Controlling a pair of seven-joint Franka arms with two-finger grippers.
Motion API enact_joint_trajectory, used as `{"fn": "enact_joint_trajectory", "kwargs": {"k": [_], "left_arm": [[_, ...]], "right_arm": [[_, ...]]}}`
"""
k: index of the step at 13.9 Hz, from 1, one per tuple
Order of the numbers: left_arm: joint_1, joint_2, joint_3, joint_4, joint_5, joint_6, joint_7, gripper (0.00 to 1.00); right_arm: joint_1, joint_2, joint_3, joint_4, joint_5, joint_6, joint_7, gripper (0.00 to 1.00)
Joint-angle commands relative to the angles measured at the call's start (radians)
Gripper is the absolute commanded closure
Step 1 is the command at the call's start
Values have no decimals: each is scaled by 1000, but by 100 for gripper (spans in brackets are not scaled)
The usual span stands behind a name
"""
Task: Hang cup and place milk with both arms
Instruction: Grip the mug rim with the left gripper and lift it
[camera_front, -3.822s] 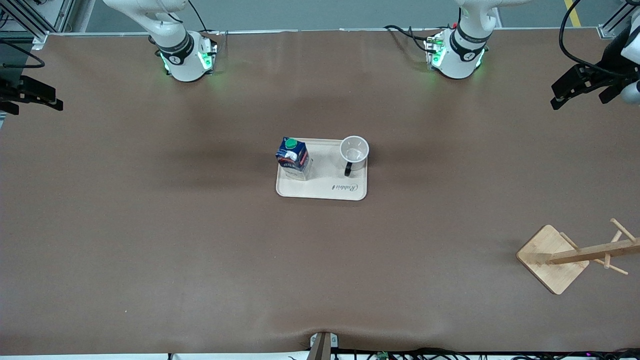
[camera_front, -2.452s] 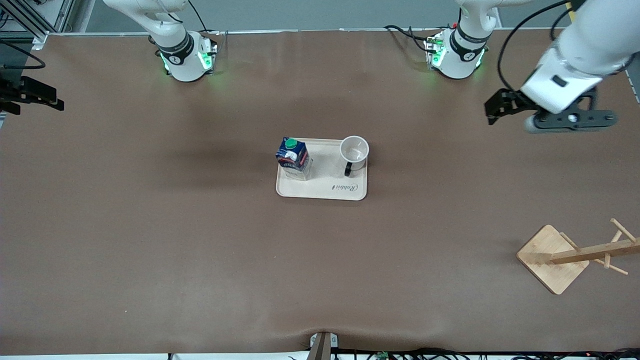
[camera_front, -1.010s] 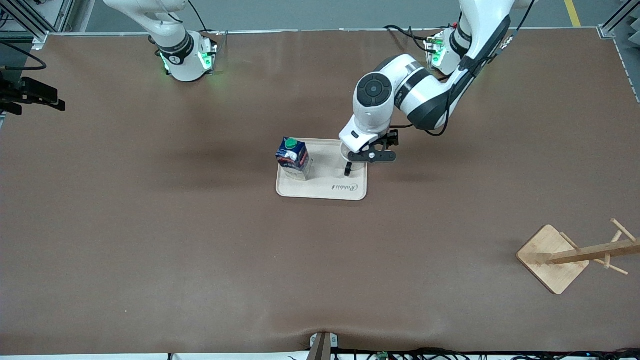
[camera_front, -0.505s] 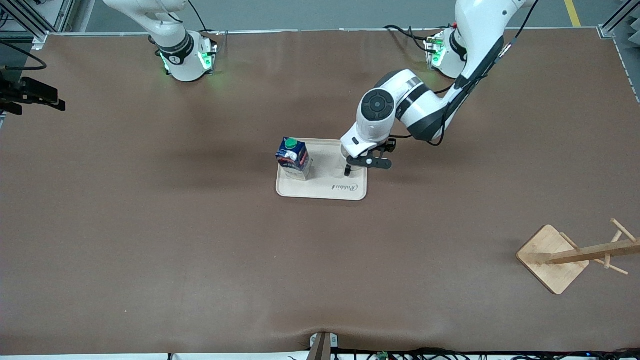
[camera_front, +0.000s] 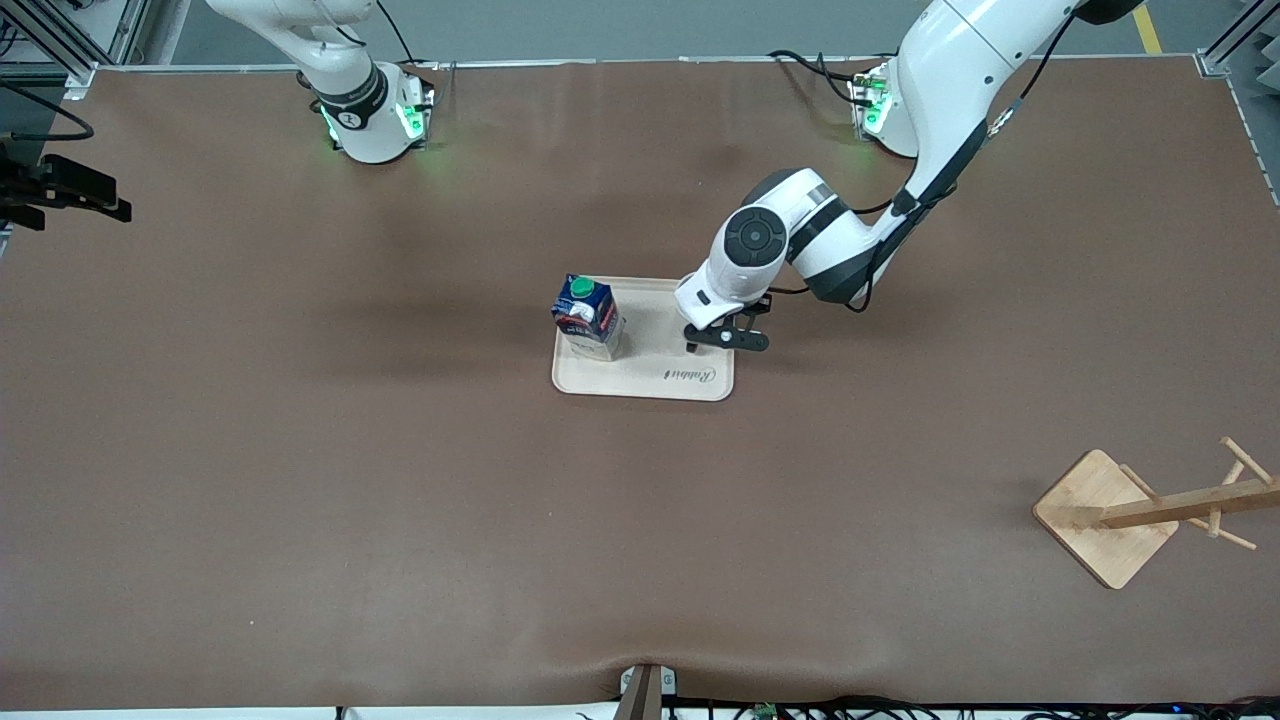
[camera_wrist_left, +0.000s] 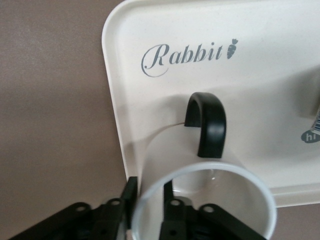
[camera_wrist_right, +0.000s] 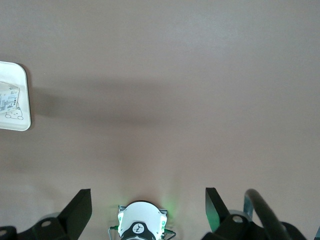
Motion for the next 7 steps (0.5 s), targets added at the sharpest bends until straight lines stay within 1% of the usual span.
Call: {"fn": "enact_joint_trajectory", "kwargs": {"k": [1,4,7], "left_arm": [[9,-4,-4,13,19,4,3,100],[31,-49,-4,48,19,-28,8,100],[51,-96,-7,146,19,-163,23,100]], "right_arm": [[0,2,-3,3,15,-8,14,0],[2,5,-3,4,15,-8,12,0],[2,6,-3,4,15,-8,12,0]]}}
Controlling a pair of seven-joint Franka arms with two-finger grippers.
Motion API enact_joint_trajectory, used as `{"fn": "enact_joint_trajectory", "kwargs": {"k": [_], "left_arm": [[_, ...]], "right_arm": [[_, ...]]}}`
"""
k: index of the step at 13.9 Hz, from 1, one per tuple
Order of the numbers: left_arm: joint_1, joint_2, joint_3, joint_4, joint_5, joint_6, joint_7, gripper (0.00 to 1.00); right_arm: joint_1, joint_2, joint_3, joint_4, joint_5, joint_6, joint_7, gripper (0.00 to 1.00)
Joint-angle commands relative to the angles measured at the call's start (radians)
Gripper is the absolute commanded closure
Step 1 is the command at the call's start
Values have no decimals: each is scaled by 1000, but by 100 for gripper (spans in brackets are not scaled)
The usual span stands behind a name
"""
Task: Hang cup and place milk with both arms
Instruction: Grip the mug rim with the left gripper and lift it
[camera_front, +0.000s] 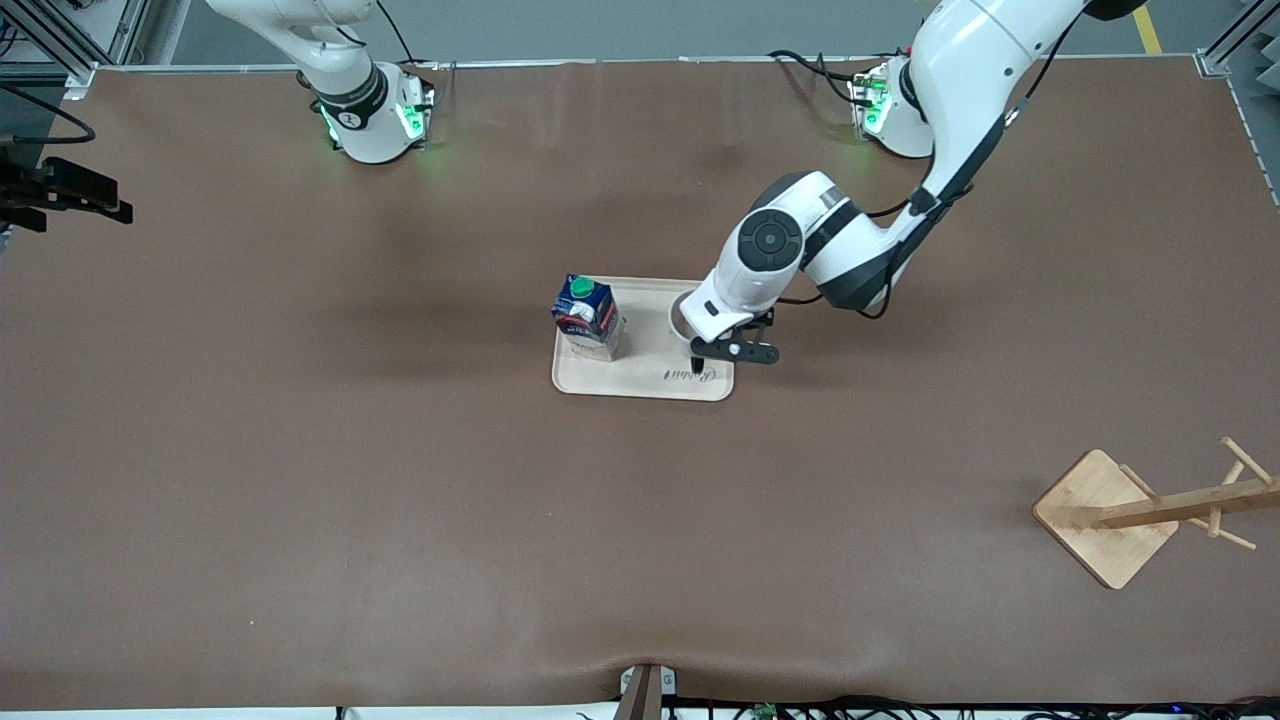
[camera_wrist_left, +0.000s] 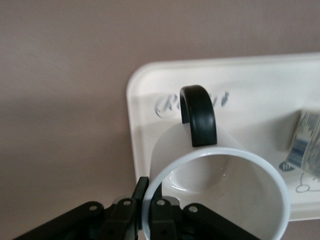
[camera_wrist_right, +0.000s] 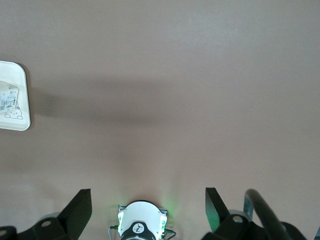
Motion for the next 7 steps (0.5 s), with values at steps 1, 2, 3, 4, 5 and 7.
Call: {"fn": "enact_joint_trajectory", "kwargs": {"k": [1,2,3,4,5,7], "left_arm": [[23,-67,-7,91,17,-152,23,100],[27,-75,-7,134,17,-209,41,100],[47,-84,-9,171,15,-264,67,100],[72,-89,-12,192,11,-303,98,100],[101,-97,-15,209,6,-327,130,100],[144,-121,-15,225,4,-340,182,100]], "right_arm": [[2,1,-3,6,15,-8,14,0],[0,1,-3,6,15,-8,14,0],[0,4,-3,6,15,-8,12,0],[5,5,-3,7,15,-8,12,0],[6,5,-1,7,15,-8,11,0],[28,14,-3,7,22,-9,6,0]]}}
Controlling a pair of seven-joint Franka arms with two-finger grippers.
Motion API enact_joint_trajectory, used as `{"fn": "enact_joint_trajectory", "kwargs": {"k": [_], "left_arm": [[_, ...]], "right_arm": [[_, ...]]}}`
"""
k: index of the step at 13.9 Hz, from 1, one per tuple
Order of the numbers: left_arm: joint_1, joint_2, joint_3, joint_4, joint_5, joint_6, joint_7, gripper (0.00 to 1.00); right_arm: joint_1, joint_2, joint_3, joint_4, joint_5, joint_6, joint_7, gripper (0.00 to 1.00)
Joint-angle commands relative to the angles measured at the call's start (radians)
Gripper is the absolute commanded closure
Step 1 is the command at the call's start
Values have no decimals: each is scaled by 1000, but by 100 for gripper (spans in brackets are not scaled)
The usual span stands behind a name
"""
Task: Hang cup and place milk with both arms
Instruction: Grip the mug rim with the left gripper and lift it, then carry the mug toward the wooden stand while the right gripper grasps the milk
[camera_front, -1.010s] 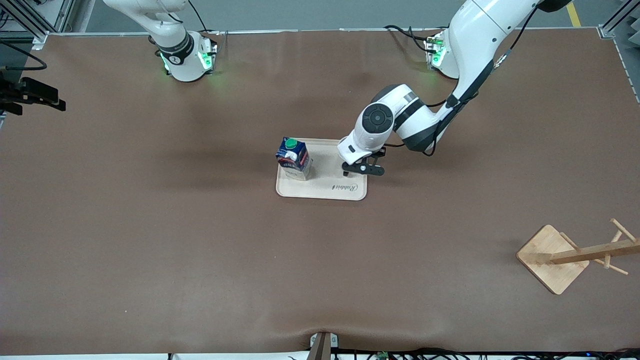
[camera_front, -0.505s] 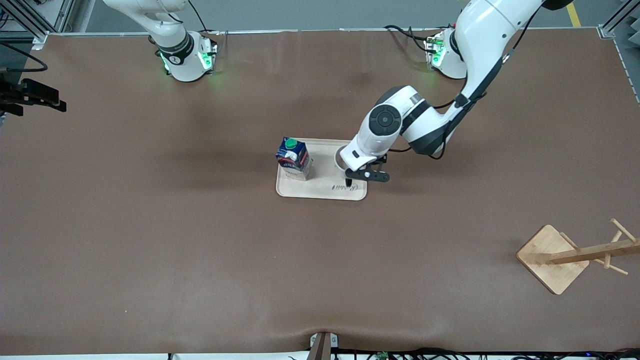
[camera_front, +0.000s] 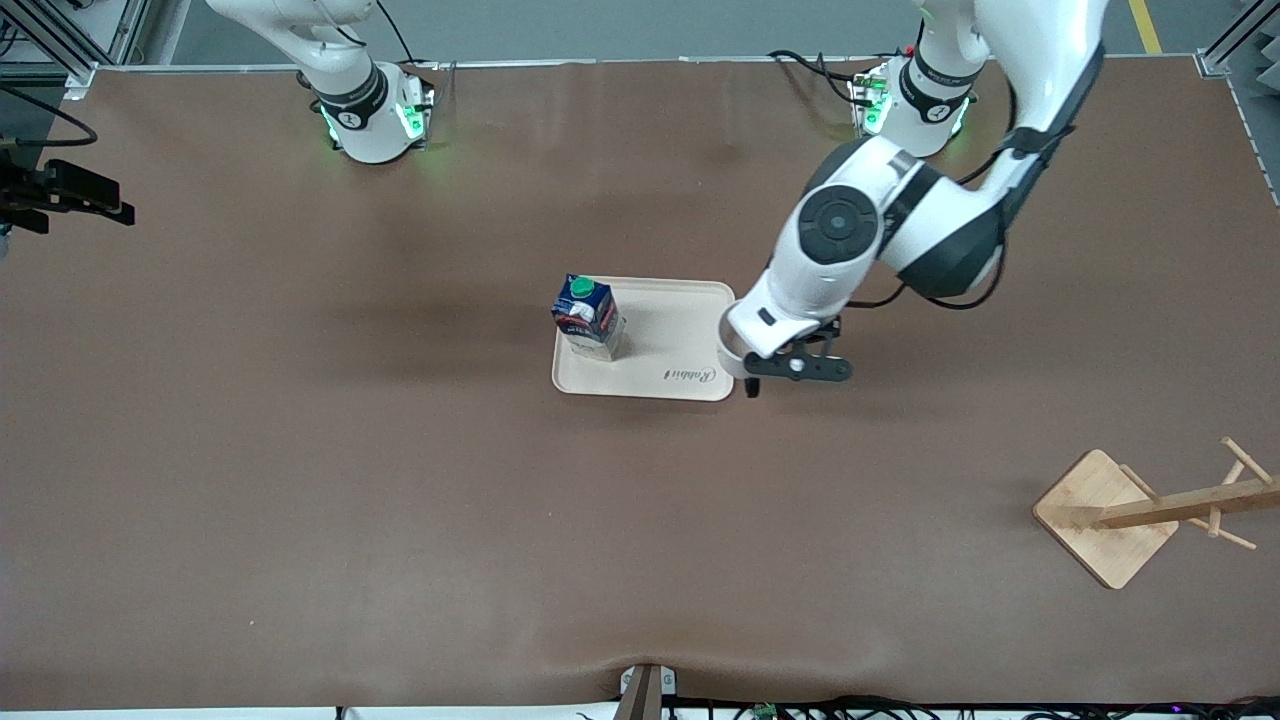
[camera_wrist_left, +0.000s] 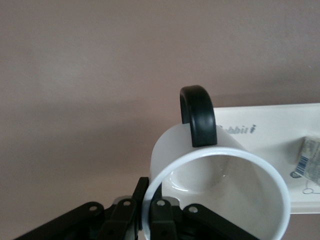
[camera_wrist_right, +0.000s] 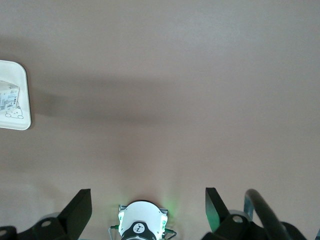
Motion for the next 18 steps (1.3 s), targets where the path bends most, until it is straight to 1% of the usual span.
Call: {"fn": "enact_joint_trajectory", "kwargs": {"k": [1,6,8,10,12,13,14,15,16,18], "left_arm": [[64,-25,-13,23,3,-29,60,100],[156,-34,-11,108,3,-123,198,100],[204,-34,-11,122,4,-135,267,100],[239,-34,-10,136,4,-135,304,100],[262,-33,-5,138,15,-135,337,100],[282,-33,-4,138,17,-135,358,100],[304,-31,-4,136,17,-135,395,100],[322,-30,-4,136,17,-135,427,100],[336,-30,-4,136,18,-135,452,100],[380,-33,-4,138,20,-135,507,100]], "right_arm": [[30,11,-4,7,4,1,2,0],[11,15,-7,27,15,4,5,0],[4,25,-7,27,30,33,5,0],[14,105,-7,29,26,44,3,0],[20,158,-6,24,23,44,2,0],[24,204,-6,27,20,31,3,0],[24,212,-6,24,14,24,0,0],[27,212,-6,17,15,20,5,0],[32,207,-3,-17,29,23,14,0],[33,172,-4,-112,81,93,23,0]]}}
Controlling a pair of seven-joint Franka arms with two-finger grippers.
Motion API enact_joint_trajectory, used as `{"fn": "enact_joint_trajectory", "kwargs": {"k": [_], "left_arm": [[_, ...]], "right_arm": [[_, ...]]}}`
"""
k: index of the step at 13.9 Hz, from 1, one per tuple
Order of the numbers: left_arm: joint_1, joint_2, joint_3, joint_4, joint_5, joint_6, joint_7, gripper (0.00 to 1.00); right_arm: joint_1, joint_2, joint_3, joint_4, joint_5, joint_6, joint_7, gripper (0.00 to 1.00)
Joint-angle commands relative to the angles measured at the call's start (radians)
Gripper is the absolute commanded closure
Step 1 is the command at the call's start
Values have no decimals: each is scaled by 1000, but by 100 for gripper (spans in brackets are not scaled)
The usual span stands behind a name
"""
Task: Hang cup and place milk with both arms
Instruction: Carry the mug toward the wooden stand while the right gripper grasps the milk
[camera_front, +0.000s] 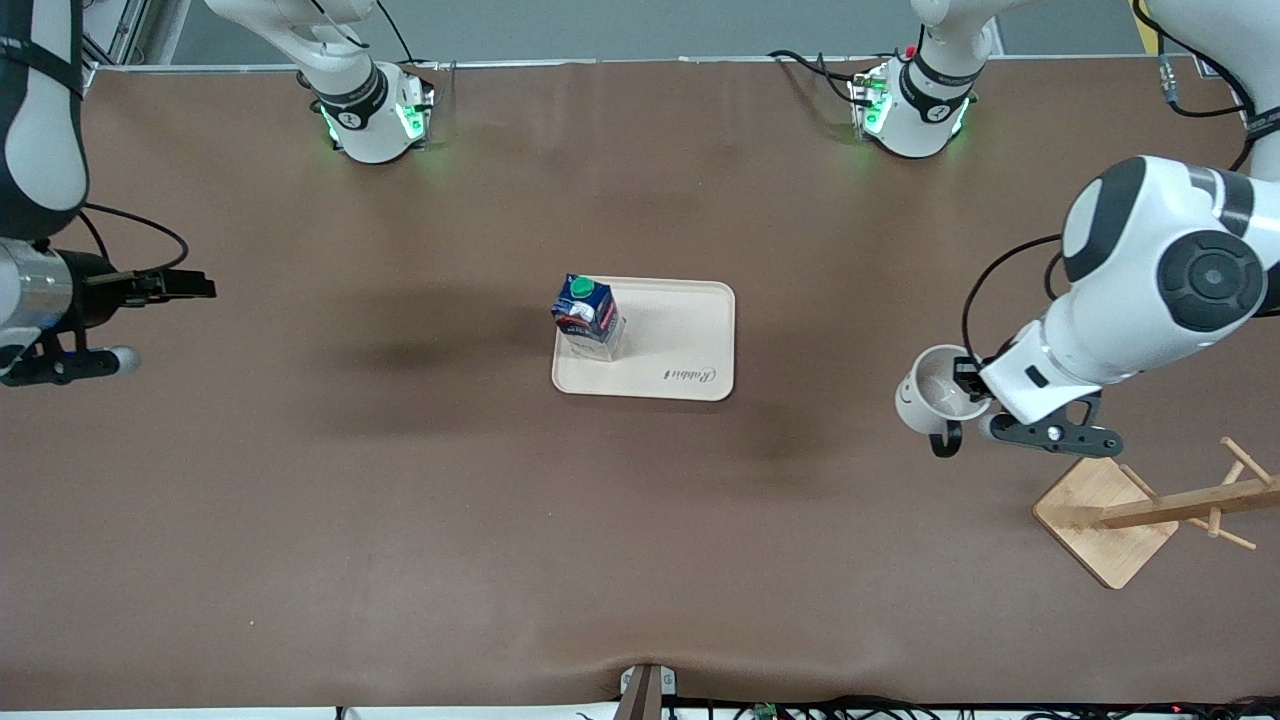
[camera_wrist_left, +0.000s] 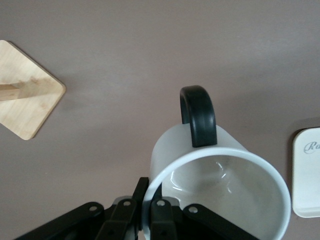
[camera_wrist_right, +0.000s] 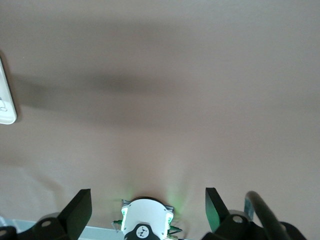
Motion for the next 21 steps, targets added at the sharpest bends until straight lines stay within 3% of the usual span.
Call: {"fn": "enact_joint_trajectory", "kwargs": {"k": [1,3,7,9,11,17,21], "left_arm": [[59,-13,-9,8,18,-18,93,100],[110,-13,-10,42,18,-18,205,100],[197,-43,-12,61,16,-50,358,100],[253,-53,-10,67,15,-54,461,100],[286,-48,-9,97,15,-54,556,100],[293,-33,-7,119,13,-46,664,100],[293,-17,-7,145,36,-44,727,100]], "right_arm": [[14,-95,1,-156,61,98,58,0],[84,-139,1,-238,78,181,199,0],[276,-129,2,-258,98,294,580,0],[334,-127,1,-287,179,383,646,0],[411,-118,1,-300,185,454,704,0],[631,-48,2,-292,192,683,1075,0],[692,9,1,-289,193,771,1090,0]]}}
